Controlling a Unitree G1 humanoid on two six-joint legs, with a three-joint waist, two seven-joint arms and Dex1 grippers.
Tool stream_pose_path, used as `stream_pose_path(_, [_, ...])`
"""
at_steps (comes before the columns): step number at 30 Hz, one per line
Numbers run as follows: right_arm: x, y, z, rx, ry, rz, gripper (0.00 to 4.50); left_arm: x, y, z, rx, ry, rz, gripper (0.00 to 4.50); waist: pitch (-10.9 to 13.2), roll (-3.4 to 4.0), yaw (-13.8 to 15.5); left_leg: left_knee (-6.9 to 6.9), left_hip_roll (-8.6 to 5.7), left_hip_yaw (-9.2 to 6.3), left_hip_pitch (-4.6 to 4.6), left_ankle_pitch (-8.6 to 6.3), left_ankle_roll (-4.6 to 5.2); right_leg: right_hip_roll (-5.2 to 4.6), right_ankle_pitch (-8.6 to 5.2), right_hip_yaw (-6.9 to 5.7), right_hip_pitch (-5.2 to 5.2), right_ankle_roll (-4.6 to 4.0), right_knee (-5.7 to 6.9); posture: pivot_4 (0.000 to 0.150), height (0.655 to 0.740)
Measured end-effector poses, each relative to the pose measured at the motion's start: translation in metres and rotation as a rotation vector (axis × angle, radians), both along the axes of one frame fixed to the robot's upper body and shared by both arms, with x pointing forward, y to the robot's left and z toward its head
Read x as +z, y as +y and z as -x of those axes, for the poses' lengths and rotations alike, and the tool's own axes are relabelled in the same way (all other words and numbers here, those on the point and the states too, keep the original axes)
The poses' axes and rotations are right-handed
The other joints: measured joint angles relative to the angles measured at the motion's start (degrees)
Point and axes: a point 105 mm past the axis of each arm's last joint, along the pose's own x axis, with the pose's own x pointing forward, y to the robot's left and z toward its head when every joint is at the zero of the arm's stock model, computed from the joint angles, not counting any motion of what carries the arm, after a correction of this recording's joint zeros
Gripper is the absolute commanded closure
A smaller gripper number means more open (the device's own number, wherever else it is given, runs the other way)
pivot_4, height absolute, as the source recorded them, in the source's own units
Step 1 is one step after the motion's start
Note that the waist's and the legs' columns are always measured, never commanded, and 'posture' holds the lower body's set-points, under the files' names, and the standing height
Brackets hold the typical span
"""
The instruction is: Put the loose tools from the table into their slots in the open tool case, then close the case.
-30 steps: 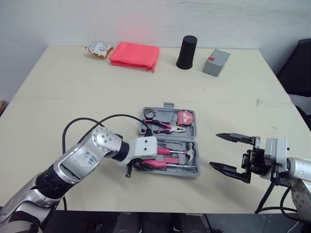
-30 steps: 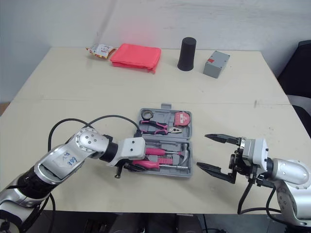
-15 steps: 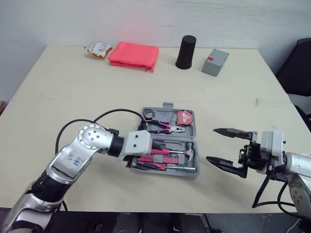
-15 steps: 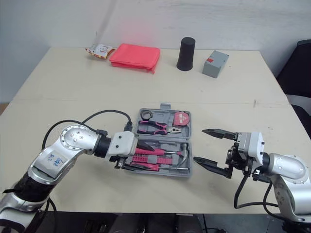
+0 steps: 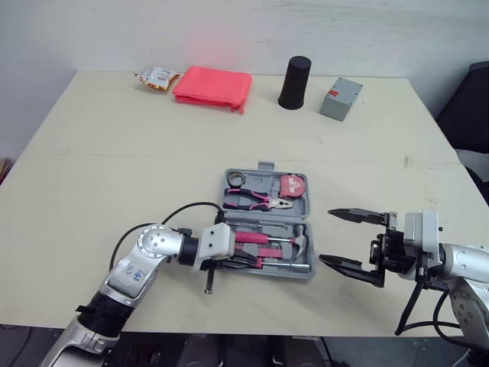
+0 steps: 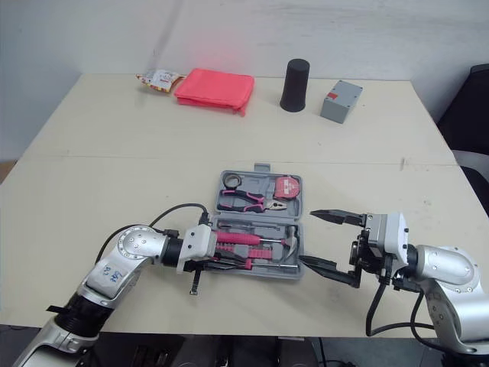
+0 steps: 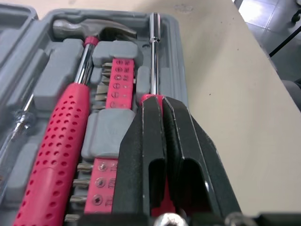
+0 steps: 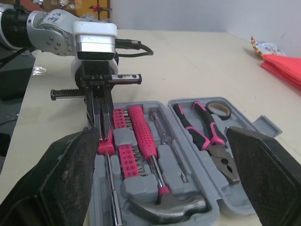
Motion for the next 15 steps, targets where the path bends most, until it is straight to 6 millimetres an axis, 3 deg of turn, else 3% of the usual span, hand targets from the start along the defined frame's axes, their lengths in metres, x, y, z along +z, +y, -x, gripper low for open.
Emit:
stream_pose_path(11, [-0.014,-0.007,0.010,-0.006,0.032,0.002,0.00,-0.005,-0.005,-0.001,0.018,0.036,-0.065,4.43,0.0,0.03,0.1,0.00,0.00,-0.14,0.29,-0.04,0.05,-0.03,0.00,-0.13,0.43,0.00,-0.13,0.150,0.7400])
stream_pose_path(15, [-0.026,-0.015,0.014,-0.023,0.049,-0.010,0.00,-0.012,-0.007,-0.004,0.031,0.069,-0.112,4.43,-0.4,0.28,0.3,-0.05,0.03,-0.14,0.92,-0.36,0.06,-0.03,0.00,-0.12,1.09,0.00,-0.36,0.150,0.7400])
